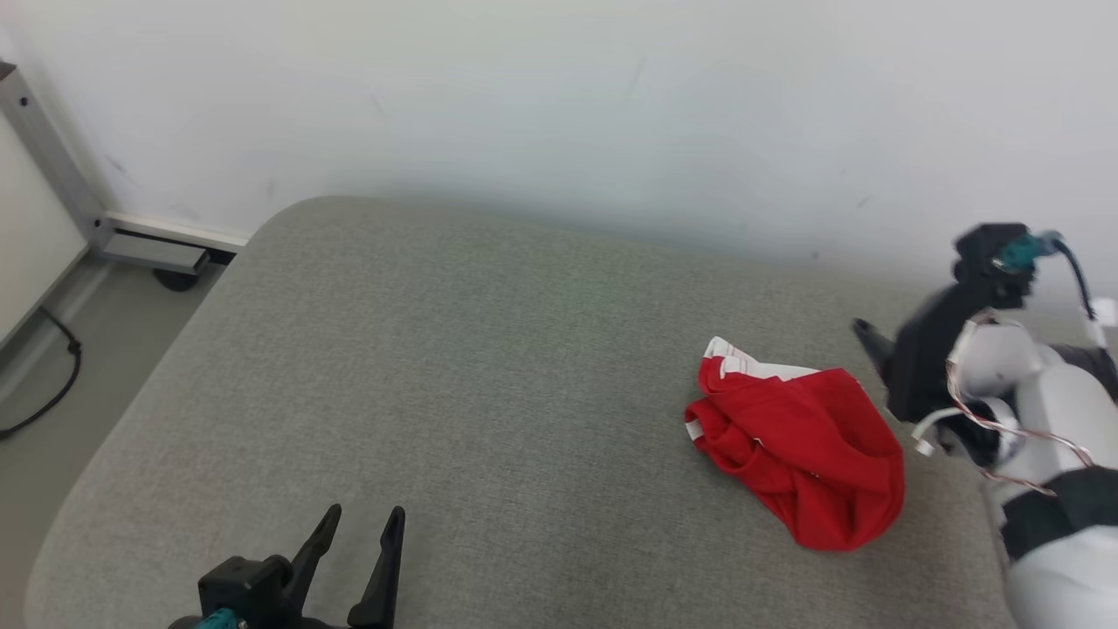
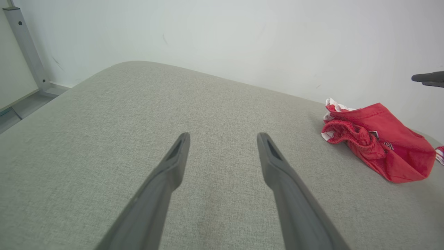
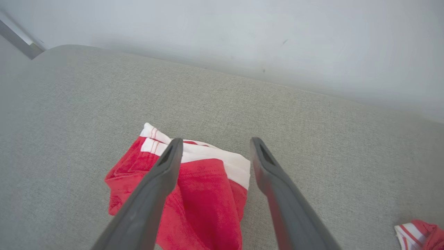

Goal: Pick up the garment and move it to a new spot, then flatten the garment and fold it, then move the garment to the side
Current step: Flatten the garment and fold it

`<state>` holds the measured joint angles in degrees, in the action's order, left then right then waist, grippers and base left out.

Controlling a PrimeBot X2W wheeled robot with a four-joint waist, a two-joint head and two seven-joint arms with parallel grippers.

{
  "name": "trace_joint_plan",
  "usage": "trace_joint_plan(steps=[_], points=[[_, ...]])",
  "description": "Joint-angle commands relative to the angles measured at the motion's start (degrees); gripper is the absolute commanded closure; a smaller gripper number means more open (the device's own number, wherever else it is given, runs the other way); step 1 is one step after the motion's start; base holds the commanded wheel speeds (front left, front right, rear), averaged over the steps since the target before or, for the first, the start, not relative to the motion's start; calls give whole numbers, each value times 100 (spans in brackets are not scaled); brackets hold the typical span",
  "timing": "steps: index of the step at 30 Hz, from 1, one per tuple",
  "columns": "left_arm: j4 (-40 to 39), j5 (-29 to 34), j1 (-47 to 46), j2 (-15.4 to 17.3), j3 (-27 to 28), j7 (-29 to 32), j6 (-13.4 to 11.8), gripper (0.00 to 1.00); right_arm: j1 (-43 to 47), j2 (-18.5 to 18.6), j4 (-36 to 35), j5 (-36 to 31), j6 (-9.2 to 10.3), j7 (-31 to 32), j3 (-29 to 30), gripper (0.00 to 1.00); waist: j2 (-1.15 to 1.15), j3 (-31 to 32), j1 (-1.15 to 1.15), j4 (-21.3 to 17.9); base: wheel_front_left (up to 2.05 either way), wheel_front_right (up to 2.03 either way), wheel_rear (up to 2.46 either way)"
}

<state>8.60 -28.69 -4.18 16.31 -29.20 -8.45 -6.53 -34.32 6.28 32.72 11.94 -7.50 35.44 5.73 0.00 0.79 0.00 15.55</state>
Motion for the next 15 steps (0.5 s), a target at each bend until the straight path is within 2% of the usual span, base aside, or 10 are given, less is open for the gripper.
trace_joint_plan(steps=[1,5,12,14,15], points=[[-19,3,17,34,5,-41,5,0,198,98,-72,-124,5,-65,122,0,0,8,0,-117,0,0,0],[-24,-11,6,44,-8,-45,-14,0,675,275,-257,-352,5,-211,444,0,0,-9,0,-287,0,0,0],[-24,-21,-38,72,-29,-40,-3,0,1067,219,-262,-349,5,-379,564,0,0,-31,0,-420,0,0,0],[-23,-26,-52,82,-37,-38,3,0,1144,213,-247,-327,5,-474,556,57,0,-37,0,-437,0,0,0],[-24,-27,-57,88,-43,-35,11,0,1177,204,-222,-322,5,-519,551,82,0,-41,0,-439,0,0,0]])
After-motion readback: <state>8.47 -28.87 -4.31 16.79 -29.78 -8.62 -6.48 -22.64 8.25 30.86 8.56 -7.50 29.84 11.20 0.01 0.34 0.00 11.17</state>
